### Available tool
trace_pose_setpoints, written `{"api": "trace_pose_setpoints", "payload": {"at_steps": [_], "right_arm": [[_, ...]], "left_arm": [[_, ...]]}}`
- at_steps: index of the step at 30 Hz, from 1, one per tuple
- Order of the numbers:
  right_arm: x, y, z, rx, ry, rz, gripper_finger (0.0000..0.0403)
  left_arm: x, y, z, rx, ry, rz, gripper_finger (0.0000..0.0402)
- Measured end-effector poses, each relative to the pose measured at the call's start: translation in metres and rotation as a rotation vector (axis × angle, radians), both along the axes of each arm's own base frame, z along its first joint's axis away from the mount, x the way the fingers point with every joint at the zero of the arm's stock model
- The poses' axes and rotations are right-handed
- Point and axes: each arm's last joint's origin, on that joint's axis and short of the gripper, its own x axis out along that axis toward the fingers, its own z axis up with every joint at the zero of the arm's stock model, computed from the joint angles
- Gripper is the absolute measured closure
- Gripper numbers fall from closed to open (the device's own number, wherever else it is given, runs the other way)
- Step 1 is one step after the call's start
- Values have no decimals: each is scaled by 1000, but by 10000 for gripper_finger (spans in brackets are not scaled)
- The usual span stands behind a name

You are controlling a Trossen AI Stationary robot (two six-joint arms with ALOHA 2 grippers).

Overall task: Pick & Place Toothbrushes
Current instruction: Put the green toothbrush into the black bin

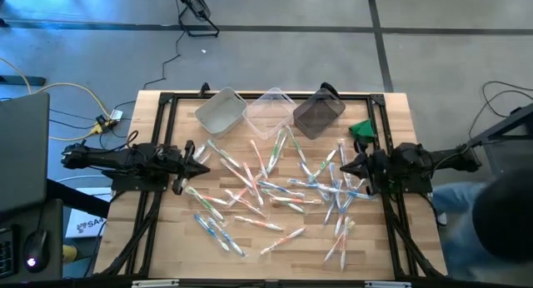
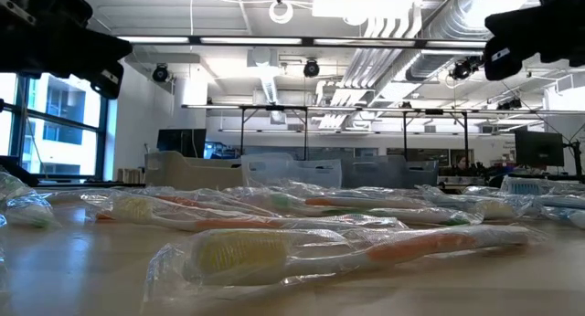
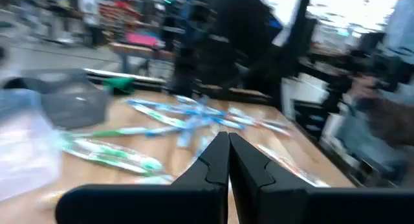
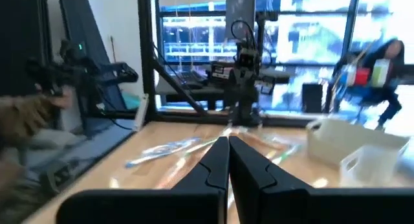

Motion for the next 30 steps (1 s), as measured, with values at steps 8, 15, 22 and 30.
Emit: {"api": "trace_pose_setpoints", "payload": {"at_steps": [8, 15, 22, 30], "right_arm": [[-1, -7, 6, 32, -56, -235, 400], [-1, -9, 8, 53, -79, -294, 400], [-1, -10, 6, 13, -60, -344, 400], [-1, -11, 6, -15, -52, -376, 400]], "left_arm": [[-1, 10, 0, -23, 2, 346, 402], [-1, 11, 0, -24, 4, 372, 402], [-1, 11, -1, -21, 15, 373, 402], [-1, 11, -1, -14, 16, 374, 402]]}}
